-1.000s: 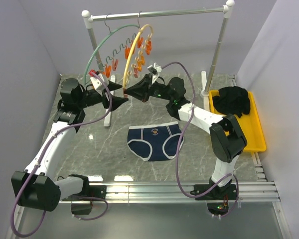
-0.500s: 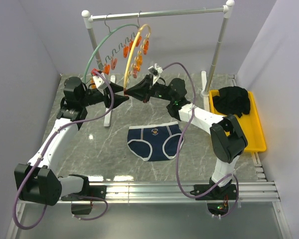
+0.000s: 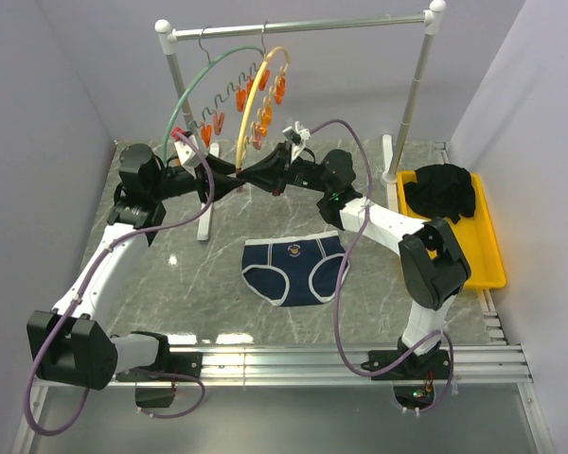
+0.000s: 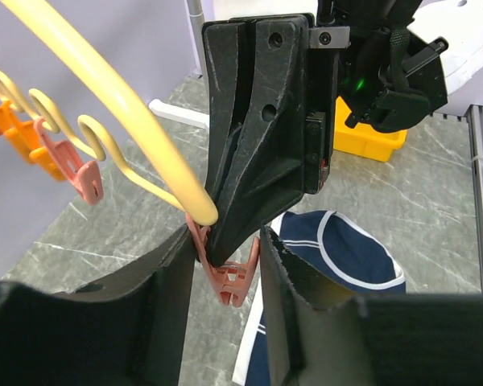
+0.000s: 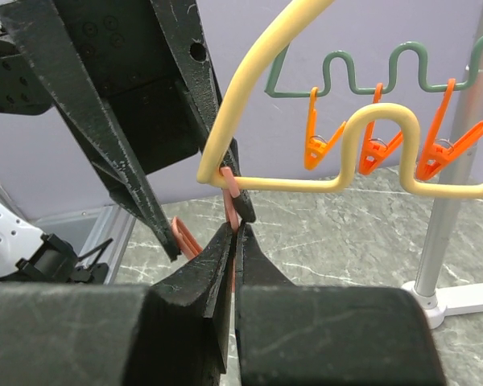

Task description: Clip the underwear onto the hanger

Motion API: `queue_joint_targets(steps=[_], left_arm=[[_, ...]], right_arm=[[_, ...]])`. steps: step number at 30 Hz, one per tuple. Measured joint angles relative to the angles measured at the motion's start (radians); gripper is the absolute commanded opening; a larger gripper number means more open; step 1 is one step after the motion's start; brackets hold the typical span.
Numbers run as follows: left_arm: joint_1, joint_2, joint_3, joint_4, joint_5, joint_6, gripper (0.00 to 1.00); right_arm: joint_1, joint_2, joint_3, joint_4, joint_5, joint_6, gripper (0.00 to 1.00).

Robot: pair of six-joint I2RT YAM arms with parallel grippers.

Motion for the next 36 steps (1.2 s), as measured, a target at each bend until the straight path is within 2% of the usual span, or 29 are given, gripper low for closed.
queue_joint_targets(steps=[5, 10, 16, 18, 20, 21, 23, 24, 29, 36], left_arm=[[0.000, 0.014, 0.014, -0.010, 0.012, -0.001, 0.45], [0.000, 0.015, 0.016, -0.017, 0.013, 0.003, 0.47], [0.000, 0.023, 0.026, -0.025, 0.017, 0.001, 0.32], [0.000, 0.031, 0.038, -0.033, 0.020, -0.005, 0.24], [0.001, 0.039, 0.047, -0.038, 0.022, -0.007, 0.16], [0.002, 0.043, 0.050, -0.039, 0.021, -0.008, 0.14], [0.005, 0.047, 0.052, -0.042, 0.032, -0.008, 0.08], [0.005, 0.047, 0.053, -0.043, 0.034, -0.006, 0.07], [-0.002, 0.047, 0.057, -0.047, 0.035, -0.001, 0.00], [0.001, 0.057, 0.062, -0.056, 0.031, -0.002, 0.00]], right_arm=[[-0.002, 0.000, -0.001, 0.003, -0.002, 0.000, 0.00], [-0.002, 0.000, -0.001, 0.003, -0.001, 0.004, 0.00], [-0.002, 0.000, -0.001, 0.004, -0.002, 0.003, 0.00], [-0.002, 0.000, -0.001, 0.006, -0.003, 0.002, 0.01], [-0.004, 0.000, -0.001, 0.006, -0.006, 0.000, 0.15], [-0.004, 0.000, -0.001, 0.004, -0.006, 0.000, 0.31], [-0.008, 0.000, -0.001, -0.003, 0.005, -0.004, 0.43], [-0.014, 0.000, -0.002, -0.011, 0.009, -0.007, 0.52], [-0.039, -0.004, -0.003, -0.045, 0.017, -0.015, 0.56], [-0.123, -0.042, -0.016, -0.078, 0.011, -0.027, 0.56]])
